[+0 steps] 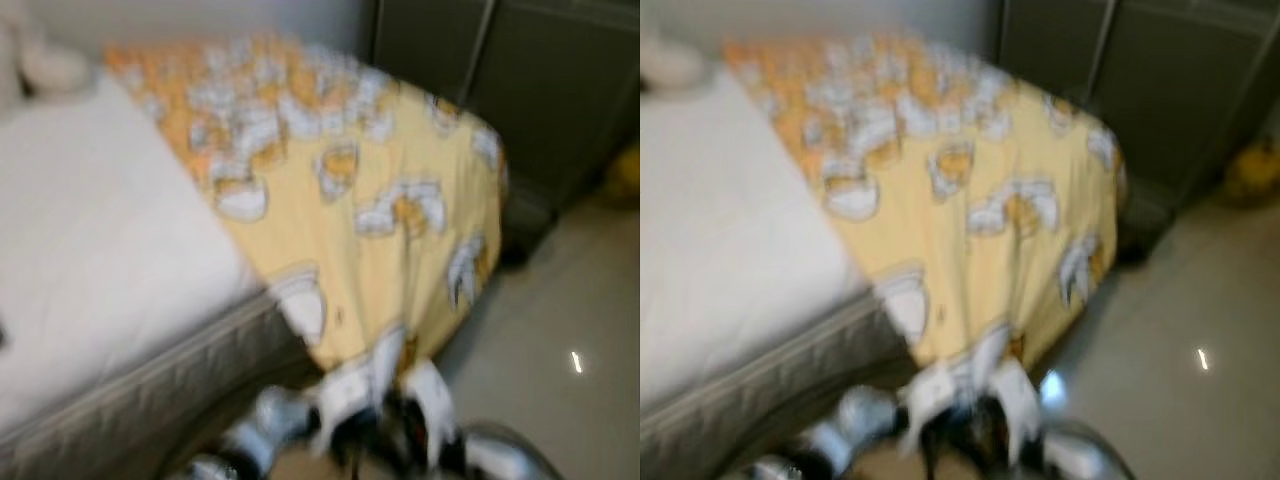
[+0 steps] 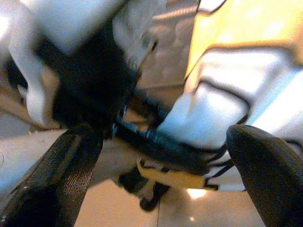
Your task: Clean up the room
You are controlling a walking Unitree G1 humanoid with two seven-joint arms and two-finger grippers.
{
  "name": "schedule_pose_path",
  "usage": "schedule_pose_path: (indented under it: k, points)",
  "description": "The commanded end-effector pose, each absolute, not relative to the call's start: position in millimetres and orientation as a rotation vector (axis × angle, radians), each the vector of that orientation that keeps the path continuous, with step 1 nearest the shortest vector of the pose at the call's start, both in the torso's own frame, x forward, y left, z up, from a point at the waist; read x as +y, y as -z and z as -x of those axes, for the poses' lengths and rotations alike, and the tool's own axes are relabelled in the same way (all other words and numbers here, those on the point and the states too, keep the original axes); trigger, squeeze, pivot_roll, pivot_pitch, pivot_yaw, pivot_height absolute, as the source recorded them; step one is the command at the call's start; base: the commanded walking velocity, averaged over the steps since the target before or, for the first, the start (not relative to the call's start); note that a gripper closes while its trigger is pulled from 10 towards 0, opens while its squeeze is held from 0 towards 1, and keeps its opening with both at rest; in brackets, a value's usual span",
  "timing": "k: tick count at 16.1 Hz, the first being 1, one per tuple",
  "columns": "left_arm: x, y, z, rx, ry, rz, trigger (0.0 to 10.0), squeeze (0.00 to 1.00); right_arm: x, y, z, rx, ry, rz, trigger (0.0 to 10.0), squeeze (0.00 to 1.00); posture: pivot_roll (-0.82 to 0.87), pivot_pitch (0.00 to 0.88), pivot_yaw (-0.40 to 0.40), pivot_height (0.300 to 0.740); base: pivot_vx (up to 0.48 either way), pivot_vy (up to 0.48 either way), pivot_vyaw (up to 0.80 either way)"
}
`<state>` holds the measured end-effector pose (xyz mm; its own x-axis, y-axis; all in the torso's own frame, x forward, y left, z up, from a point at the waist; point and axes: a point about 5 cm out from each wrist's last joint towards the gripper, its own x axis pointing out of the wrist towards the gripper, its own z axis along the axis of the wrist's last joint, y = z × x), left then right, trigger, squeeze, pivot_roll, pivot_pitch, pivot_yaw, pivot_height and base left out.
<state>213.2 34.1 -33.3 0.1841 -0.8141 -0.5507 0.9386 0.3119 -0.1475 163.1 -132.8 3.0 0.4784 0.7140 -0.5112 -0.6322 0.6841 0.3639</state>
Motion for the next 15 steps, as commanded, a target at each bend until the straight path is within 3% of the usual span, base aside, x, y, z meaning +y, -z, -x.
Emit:
schedule_pose_path:
  k: [1,5,7,10,12,15]
  points:
    - [28.5,37.4,-203.6,0.667,1.336,-0.238,10.0,0.0,-128.3,-7.5,-166.4,0.673,-0.85,-0.131,10.0,0.0,-0.1,0.0,0.003,0.74,0.0,0.0,0.0]
    - [13.8,34.3,-200.5,0.683,1.327,-0.113,10.0,0.0,-129.2,-7.8,-165.2,0.675,-0.853,-0.128,10.0,0.0,-0.1,0.0,0.003,0.74,0.0,0.0,0.0]
    - [19.0,27.6,-214.4,0.606,1.237,-0.116,10.0,1.0,-131.1,-14.8,-172.2,0.614,-0.812,-0.156,10.0,0.0,-0.1,0.0,0.005,0.74,0.0,0.0,0.0]
    - [41.7,0.4,-254.2,0.346,1.008,-0.178,10.0,1.0,-132.4,-17.7,-176.6,0.58,-0.802,-0.154,10.0,0.0,-0.08,0.0,0.008,0.74,0.0,0.0,0.0]
    - [64.8,-6.3,-270.1,0.298,0.898,-0.272,10.0,1.0,-132.9,-18.5,-179.3,0.566,-0.805,-0.162,10.0,0.0,-0.07,0.0,0.003,0.74,0.0,0.0,0.0]
    - [108.3,-18.9,-297.7,0.281,0.559,-0.183,10.0,1.0,-141.2,-34.1,-205.5,0.394,-0.664,-0.127,10.0,0.0,-0.06,0.0,0.0,0.74,0.0,0.0,0.0]
